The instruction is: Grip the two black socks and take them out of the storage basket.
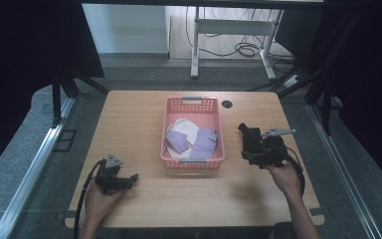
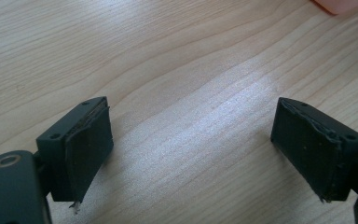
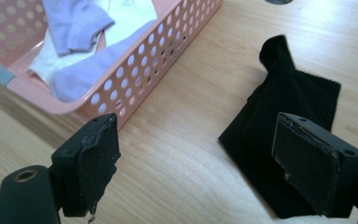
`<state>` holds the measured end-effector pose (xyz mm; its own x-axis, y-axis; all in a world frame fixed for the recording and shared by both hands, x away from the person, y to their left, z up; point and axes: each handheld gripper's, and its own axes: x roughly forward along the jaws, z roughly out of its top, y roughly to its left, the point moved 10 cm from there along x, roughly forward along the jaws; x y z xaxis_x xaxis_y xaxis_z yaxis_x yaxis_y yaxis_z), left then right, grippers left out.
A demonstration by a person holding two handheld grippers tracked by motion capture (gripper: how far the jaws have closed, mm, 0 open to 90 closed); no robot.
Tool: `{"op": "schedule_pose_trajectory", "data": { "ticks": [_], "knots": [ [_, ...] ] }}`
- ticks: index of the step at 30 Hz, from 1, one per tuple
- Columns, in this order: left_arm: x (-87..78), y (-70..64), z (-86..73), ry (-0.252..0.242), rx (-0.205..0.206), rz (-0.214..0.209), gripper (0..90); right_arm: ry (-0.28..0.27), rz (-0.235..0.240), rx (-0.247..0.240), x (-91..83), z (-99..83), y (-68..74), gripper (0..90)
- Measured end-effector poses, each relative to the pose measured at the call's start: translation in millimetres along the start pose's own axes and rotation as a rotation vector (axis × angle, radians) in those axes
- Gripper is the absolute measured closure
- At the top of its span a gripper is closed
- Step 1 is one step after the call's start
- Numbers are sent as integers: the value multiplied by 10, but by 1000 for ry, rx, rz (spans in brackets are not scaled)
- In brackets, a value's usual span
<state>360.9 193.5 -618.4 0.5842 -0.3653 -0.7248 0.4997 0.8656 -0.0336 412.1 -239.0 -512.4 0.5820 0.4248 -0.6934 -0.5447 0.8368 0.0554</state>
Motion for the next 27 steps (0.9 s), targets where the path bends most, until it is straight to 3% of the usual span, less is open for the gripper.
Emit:
{"op": "schedule_pose_trajectory", "data": {
  "ticks": [17, 27],
  "knots": [
    [-2, -1, -1, 1, 1, 0, 127, 24, 50, -17, 237, -299, 211, 144],
    [-1, -2, -1, 0, -1, 0, 127, 60, 65, -11, 423, -488, 260, 138]
  ]
}}
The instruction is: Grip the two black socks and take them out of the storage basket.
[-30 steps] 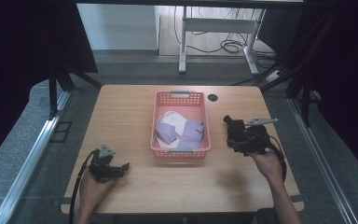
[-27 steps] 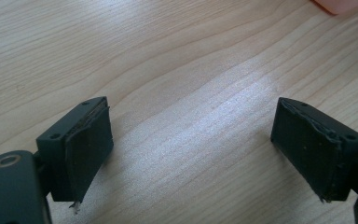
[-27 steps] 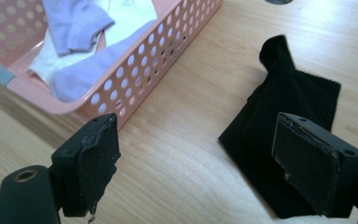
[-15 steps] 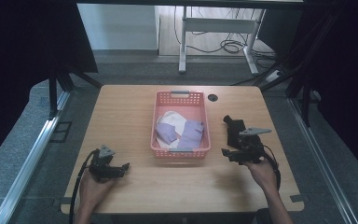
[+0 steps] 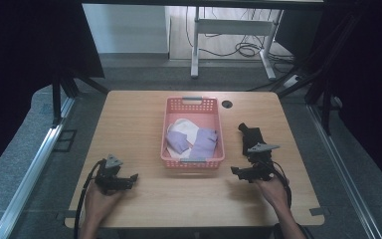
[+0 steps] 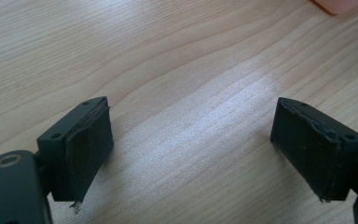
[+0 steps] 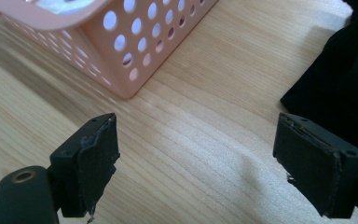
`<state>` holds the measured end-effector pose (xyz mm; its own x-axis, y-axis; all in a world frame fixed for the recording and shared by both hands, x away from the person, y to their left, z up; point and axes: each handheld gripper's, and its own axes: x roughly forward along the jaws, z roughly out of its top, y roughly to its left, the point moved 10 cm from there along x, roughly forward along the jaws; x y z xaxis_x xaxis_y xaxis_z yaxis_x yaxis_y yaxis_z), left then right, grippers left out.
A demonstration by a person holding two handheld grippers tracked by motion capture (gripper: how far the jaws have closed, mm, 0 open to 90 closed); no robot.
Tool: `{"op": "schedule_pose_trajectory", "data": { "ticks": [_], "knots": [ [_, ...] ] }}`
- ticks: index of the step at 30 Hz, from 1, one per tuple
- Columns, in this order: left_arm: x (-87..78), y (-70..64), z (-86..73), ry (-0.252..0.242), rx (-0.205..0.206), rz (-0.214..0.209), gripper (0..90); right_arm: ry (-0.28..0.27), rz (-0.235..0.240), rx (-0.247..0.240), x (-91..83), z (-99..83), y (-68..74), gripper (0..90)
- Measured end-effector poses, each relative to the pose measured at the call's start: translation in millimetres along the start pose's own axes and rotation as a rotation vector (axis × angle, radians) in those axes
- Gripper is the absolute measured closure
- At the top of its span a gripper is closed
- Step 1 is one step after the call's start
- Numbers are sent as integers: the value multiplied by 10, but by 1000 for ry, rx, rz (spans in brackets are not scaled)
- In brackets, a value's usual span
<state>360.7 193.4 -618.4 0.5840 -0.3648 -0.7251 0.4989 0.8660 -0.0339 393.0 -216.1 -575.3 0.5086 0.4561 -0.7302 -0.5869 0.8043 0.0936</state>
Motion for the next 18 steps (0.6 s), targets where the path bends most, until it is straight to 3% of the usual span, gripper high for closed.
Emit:
{"op": "schedule_pose_trajectory", "data": {
  "ticks": [13, 18],
  "knots": [
    [0, 0, 0, 0, 0, 0, 128, 6, 19, -6, 157, -126, 21, 134],
    [0, 0, 0, 0, 0, 0, 127, 26, 23, -30, 255, -204, 42, 120]
  ]
}}
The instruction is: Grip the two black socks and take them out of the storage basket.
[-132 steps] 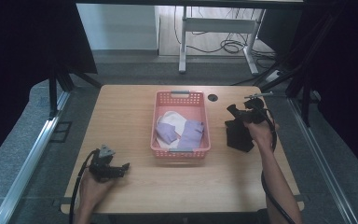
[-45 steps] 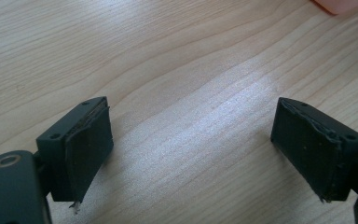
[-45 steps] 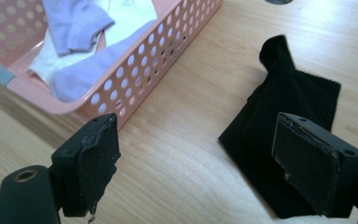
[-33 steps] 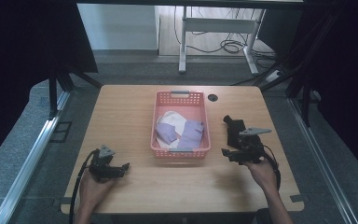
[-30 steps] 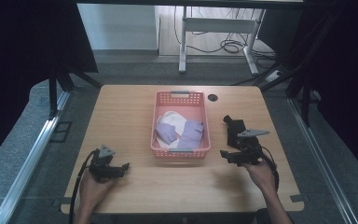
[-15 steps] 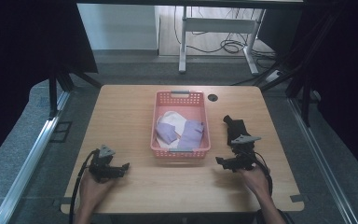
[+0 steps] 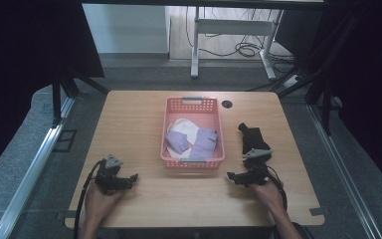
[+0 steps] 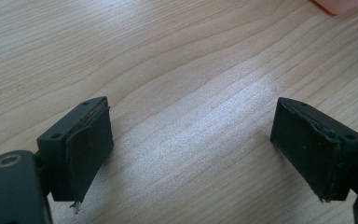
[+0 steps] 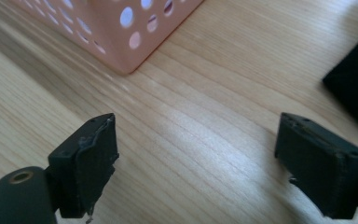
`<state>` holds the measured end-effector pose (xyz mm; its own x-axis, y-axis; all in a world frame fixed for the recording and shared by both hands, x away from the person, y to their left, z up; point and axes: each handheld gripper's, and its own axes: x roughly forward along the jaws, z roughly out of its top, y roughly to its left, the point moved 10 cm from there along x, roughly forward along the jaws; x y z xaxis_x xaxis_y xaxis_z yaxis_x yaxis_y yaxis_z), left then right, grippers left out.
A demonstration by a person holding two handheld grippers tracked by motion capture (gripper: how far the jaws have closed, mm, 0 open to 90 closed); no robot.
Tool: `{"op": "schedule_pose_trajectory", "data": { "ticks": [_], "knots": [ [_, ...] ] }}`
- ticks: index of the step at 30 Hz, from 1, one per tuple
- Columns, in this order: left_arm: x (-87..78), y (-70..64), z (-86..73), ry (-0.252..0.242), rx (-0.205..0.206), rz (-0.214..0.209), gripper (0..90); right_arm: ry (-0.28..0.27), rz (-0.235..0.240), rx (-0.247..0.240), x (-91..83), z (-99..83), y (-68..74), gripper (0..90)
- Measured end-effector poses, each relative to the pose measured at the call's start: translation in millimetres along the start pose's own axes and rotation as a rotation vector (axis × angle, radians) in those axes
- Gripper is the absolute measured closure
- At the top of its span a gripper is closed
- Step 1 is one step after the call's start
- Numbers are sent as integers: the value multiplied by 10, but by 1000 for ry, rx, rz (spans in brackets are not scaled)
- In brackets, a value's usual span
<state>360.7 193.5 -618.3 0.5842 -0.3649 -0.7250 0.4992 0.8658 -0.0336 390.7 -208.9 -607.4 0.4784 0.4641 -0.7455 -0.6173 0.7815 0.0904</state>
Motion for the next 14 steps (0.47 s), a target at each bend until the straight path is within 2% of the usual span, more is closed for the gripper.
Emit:
{"op": "schedule_pose_trajectory", "data": {
  "ticks": [5, 8, 9, 11, 14],
  "knots": [
    [-1, 0, 0, 0, 0, 0, 127, -39, -1, -30, 36, 13, 4, 114],
    [0, 0, 0, 0, 0, 0, 128, -48, -27, -72, 61, 4, -1, 92],
    [0, 0, 0, 0, 0, 0, 127, -45, -40, -89, 72, -3, 1, 59],
    [0, 0, 0, 1, 0, 0, 127, -43, -36, -95, 101, -9, 24, 0],
    [-1, -1, 0, 0, 0, -1, 129, -36, -39, -96, 108, -14, 25, 0]
  ]
}}
